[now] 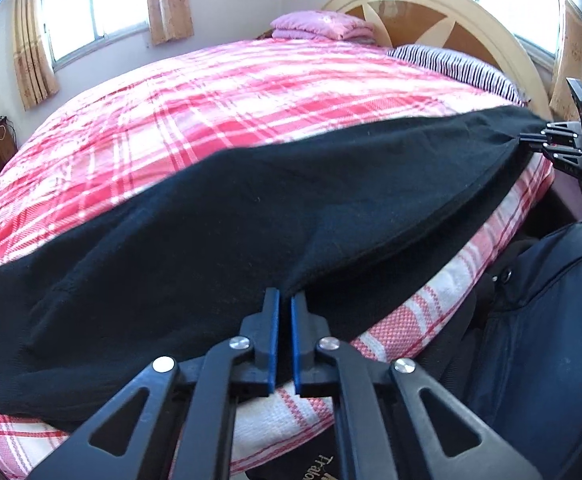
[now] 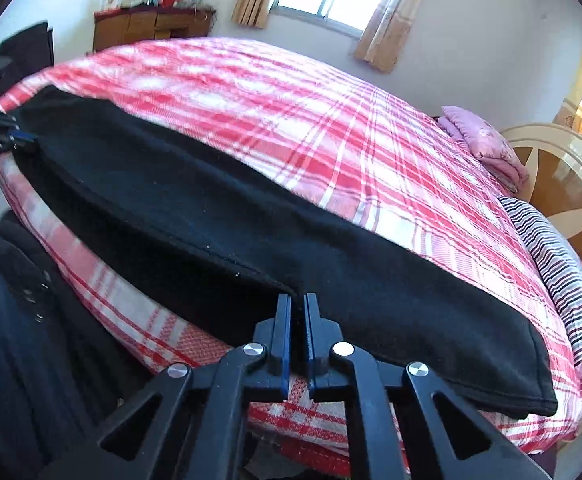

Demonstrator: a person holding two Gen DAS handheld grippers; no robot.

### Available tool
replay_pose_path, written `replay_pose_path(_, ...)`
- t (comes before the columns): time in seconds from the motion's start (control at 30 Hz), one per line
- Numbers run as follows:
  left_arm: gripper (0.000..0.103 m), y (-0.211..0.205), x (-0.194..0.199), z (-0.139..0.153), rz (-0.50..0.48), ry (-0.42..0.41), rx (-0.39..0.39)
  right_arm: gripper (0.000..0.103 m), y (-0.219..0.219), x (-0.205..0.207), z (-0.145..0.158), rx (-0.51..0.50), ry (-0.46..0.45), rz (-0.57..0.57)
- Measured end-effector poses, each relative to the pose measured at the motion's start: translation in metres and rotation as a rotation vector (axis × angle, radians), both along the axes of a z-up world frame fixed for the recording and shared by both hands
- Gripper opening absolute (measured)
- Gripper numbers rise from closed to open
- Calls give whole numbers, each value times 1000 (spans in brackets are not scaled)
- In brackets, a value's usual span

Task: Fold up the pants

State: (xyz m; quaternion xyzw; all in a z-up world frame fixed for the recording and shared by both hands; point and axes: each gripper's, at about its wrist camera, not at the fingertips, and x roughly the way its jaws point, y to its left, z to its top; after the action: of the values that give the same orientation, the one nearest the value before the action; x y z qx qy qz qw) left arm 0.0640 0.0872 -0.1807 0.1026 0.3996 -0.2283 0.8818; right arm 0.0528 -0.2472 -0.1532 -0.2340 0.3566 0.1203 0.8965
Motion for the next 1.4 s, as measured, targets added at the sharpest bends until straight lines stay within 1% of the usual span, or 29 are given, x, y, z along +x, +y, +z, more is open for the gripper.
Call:
replay_pose_path(0.03,6,1,-2,3,-10,2,-7,5,-1,-3,2,4,-1,3)
replay_pose_path(0.1,6,1,-7,3,-30,-7,4,5,-2,-8,1,-3,0,14)
replay_pose_path(0.27,6,-1,-6,-17,-47,40,31,5,2,-1,-26,-55,66,17)
replay_pose_path(0.33,6,0,-6,-18,-50,40,30,5,1,-1,-28,-63,69,20)
replay_pose_path(0.37,7,1,-5,-17,-49,36,28,5,1,-1,-28,-63,75,25)
replay_pose_path(0.4,14,2,-5,-15,-41,23,29,6,1,0,-27,-67,77,28)
replay_pose_path(0.43,15,3,-5,-15,-36,21,28,7,-1,0,-25,-59,74,28)
replay_pose_path(0.5,15,4,-7,-15,-55,31,30,15,-4,0,-23,-25,100,33)
replay_pose_path(0.53,19,4,-9,-14,-63,22,48,29,-6,-3,-23,-24,109,36)
replay_pose_path(0.57,21,4,-13,-12,-76,11,71,45,-8,-5,-21,-30,112,35)
replay_pose_path(0.6,23,6,-18,-9,-96,-3,90,50,-11,-8,-18,-24,114,34)
replay_pose_path(0.67,33,14,-25,1,-110,-35,101,51,-23,-15,-11,7,125,32)
replay_pose_path(0.7,40,20,-27,7,-101,-51,91,51,-28,-18,-8,17,124,24)
replay_pose_path(0.77,43,33,-27,19,-68,-82,46,51,-50,-21,5,33,92,-38)
replay_pose_path(0.8,45,38,-24,25,-46,-85,9,51,-59,-23,11,42,72,-69)
replay_pose_path(0.87,50,41,-16,32,-3,-84,-54,51,-95,-22,30,108,21,-184)
replay_pose_path(0.93,51,33,-9,34,-8,-79,-92,51,-130,-20,44,168,-25,-321)
replay_pose_path(1.0,51,14,-4,32,-38,-69,-83,51,-169,-16,54,237,-58,-488)
replay_pose_path(1.07,51,-7,-1,27,-88,-54,-59,51,-200,-12,55,325,-60,-605)
replay_pose_path(1.13,51,-30,0,17,-132,-52,-8,51,-220,-10,48,419,-42,-657)
replay_pose_path(1.2,51,-46,3,5,-159,-40,45,51,-227,-4,41,458,-29,-676)
replay_pose_path(1.27,51,-52,6,-4,-160,-25,73,47,-227,3,35,483,-7,-651)
replay_pose_path(1.33,51,-50,13,-12,-139,1,76,47,-225,5,35,485,1,-642)
replay_pose_path(1.4,51,-41,19,-13,-104,18,50,47,-226,14,44,474,-14,-632)
